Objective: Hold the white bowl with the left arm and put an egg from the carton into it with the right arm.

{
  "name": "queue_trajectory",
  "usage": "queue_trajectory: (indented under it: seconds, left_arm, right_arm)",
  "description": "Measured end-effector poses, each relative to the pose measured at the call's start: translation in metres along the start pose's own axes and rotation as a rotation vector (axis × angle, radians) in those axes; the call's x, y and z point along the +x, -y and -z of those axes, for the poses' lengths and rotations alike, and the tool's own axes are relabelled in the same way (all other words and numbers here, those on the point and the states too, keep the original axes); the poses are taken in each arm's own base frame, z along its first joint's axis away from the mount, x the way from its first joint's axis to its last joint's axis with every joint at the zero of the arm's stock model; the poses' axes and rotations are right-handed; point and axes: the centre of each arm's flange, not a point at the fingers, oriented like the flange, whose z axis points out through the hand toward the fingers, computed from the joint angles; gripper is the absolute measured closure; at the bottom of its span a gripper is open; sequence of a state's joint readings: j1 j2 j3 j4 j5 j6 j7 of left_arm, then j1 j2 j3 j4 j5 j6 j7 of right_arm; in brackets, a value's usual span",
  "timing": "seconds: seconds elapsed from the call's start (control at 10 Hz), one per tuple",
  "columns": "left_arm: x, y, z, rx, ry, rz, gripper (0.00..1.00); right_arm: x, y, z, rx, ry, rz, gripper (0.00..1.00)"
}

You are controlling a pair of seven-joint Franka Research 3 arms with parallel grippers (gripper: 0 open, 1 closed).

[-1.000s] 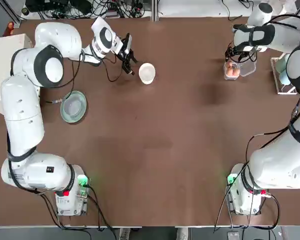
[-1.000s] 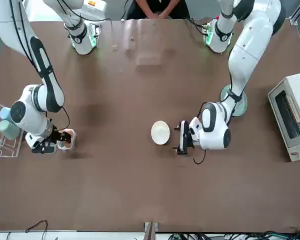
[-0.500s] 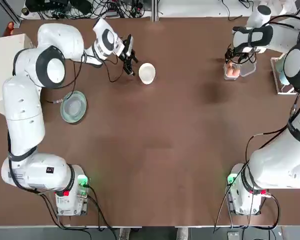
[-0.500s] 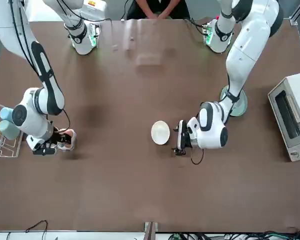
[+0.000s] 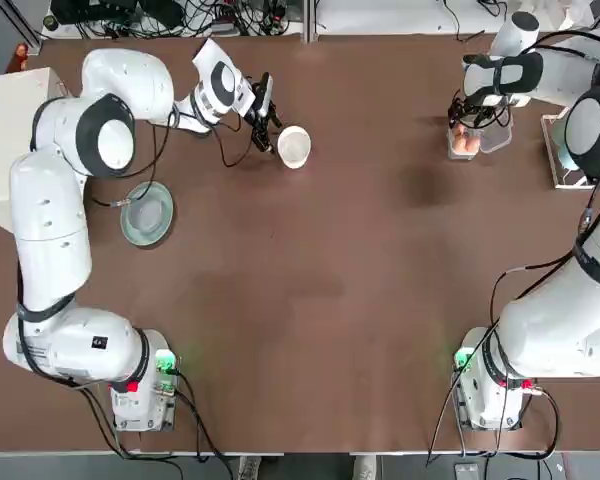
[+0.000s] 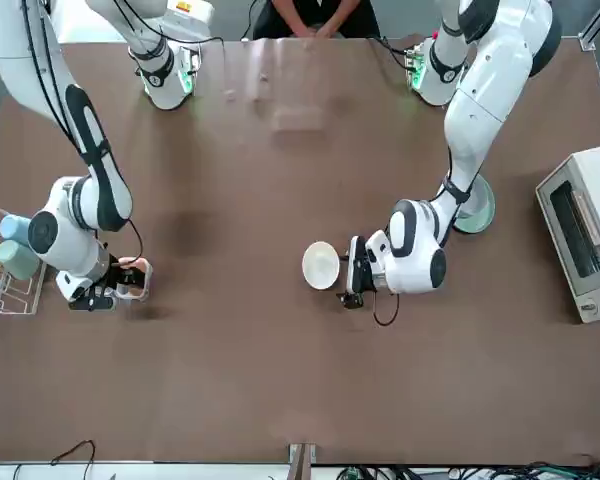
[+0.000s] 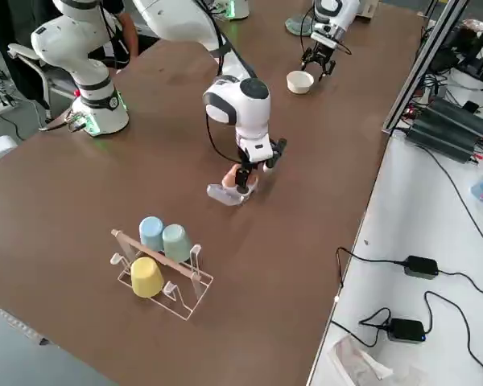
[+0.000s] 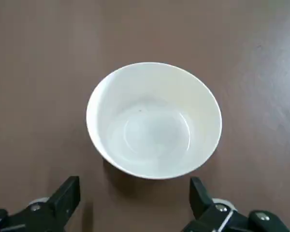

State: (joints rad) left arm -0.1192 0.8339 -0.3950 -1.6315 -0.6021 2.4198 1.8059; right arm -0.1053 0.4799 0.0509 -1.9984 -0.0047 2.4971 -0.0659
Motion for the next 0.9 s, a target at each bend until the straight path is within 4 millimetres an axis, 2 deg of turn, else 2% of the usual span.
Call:
queue_trajectory:
  seconds: [0.5,0.9]
  left_arm:
    - [-0.004,-0.008,-0.009,-0.007,0.01,0.002,0.0]
    - [0.005,-0.01,-0.015,0.006,0.016,-0.015,0.0]
  right_arm:
    - [0.003,0.004,0.002,-0.001,-0.021,0.007,0.04]
    - [0.004,0.005,0.003,-0.013,-0.032,0.019,0.04]
